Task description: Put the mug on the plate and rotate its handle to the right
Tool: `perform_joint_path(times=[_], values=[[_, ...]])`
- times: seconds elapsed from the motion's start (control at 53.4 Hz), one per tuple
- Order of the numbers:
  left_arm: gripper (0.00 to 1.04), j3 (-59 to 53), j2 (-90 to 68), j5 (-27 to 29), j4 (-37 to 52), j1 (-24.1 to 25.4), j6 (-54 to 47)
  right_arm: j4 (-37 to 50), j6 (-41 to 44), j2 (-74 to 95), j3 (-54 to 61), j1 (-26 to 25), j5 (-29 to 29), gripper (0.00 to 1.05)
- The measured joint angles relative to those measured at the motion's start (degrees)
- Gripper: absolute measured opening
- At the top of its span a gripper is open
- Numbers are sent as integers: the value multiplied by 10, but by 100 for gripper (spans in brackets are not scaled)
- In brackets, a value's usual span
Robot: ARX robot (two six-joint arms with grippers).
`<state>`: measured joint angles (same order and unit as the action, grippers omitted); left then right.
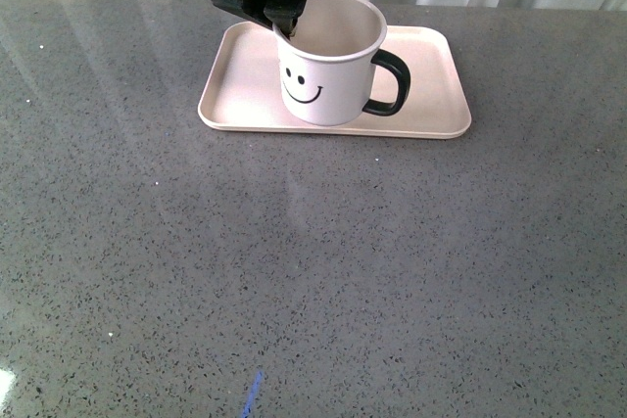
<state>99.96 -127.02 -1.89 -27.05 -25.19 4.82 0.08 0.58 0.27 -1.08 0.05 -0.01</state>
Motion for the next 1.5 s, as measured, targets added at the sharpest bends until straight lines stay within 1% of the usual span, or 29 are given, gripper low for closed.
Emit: perform_joint_path(times=[0.225, 0.712, 1.143, 1.499], values=[[2, 62, -46, -9, -22, 7, 8, 0, 0, 0, 0, 0, 0, 96], [2, 154, -116, -20, -63, 7, 9, 0, 0, 0, 0, 0, 0, 96], [2, 200, -147, -24, -85, 5, 11, 0, 0, 0, 0, 0, 0, 96], [2, 202, -148, -17, -89, 5, 11, 0, 0, 0, 0, 0, 0, 96]])
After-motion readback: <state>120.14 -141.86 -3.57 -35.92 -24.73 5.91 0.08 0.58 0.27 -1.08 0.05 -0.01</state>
